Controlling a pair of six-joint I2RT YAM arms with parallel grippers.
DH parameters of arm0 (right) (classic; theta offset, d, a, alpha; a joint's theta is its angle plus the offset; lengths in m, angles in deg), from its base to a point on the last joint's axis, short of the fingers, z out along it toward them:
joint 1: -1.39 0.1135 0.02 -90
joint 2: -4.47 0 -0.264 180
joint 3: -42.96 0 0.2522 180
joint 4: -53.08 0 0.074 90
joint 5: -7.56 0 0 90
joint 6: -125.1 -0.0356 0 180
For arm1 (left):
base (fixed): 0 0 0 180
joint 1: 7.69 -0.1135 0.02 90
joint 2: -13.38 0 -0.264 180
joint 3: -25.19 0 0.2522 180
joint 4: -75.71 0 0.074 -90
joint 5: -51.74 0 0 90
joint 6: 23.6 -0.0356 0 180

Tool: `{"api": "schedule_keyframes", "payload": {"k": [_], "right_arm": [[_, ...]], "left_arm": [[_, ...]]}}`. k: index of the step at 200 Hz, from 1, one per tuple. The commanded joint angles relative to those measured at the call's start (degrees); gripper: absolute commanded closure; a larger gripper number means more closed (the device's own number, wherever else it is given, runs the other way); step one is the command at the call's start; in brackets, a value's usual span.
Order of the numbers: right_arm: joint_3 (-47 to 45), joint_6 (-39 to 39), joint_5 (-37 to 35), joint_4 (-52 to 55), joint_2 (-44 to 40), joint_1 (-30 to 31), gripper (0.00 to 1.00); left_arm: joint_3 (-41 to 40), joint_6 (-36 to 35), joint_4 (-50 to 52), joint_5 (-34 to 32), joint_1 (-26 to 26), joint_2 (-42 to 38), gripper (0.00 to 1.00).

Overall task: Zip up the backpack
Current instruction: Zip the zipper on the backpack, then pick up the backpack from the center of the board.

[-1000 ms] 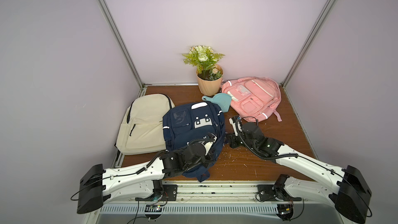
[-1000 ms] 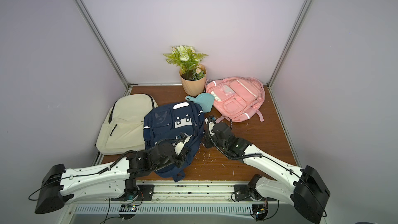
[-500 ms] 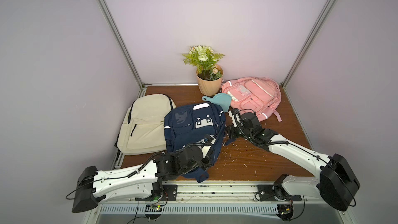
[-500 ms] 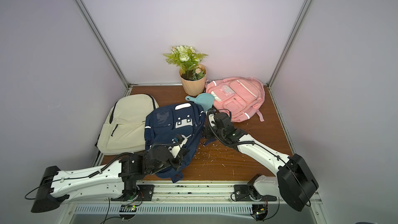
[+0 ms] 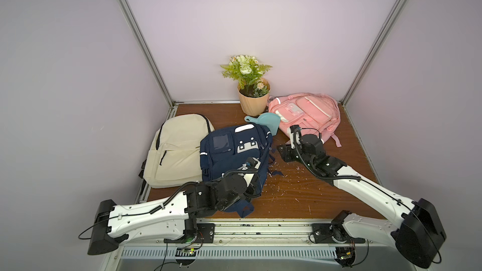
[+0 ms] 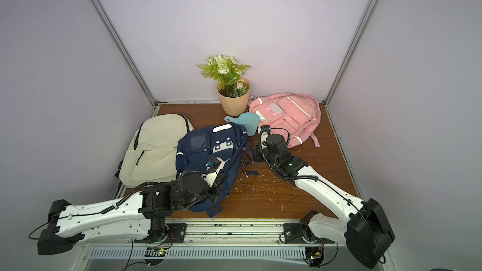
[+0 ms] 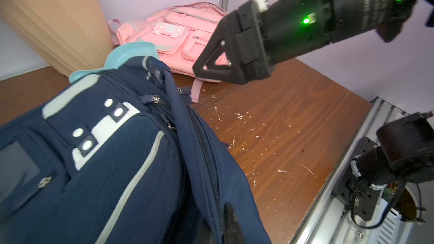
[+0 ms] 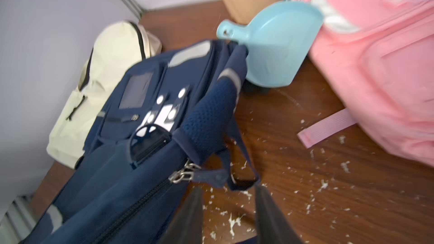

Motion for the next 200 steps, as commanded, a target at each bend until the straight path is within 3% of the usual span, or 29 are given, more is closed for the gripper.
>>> {"api": "schedule_keyframes", "payload": {"k": [1, 35, 63, 93, 129, 166, 200], "right_arm": [[-1.4, 0.8, -2.7, -2.5, -6.6, 1.1, 0.41], [-6.1, 1.0, -0.9, -5.6, -14.0, 5.9, 0.34], [-11.1, 0.9, -7.2, -10.2, -20.5, 14.2, 0.31], [-15.6, 0.4, -10.6, -15.0, -25.6, 20.0, 0.28], [-19.2, 2.2, -11.7, -20.4, -28.8, 24.2, 0.25], [-22.2, 6.6, -9.3, -34.1, -25.7, 25.5, 0.25], [-17.9, 10.7, -7.1, -44.7, -12.3, 25.5, 0.23]], "left_arm": [[10.1, 3.3, -2.6, -5.6, -3.9, 3.0, 1.0], [27.1, 3.9, 2.5, -12.7, -6.9, 13.2, 1.0], [43.3, 9.6, 8.9, -11.8, -14.3, 21.2, 1.0], [54.6, 15.0, 12.0, -12.1, -21.9, 27.6, 1.0], [70.4, 17.0, 16.2, -14.2, -26.3, 36.5, 1.0], [78.0, 18.2, 16.2, -14.2, -27.6, 41.2, 1.0], [78.4, 19.1, 14.3, -14.3, -27.6, 41.5, 1.0]]}}
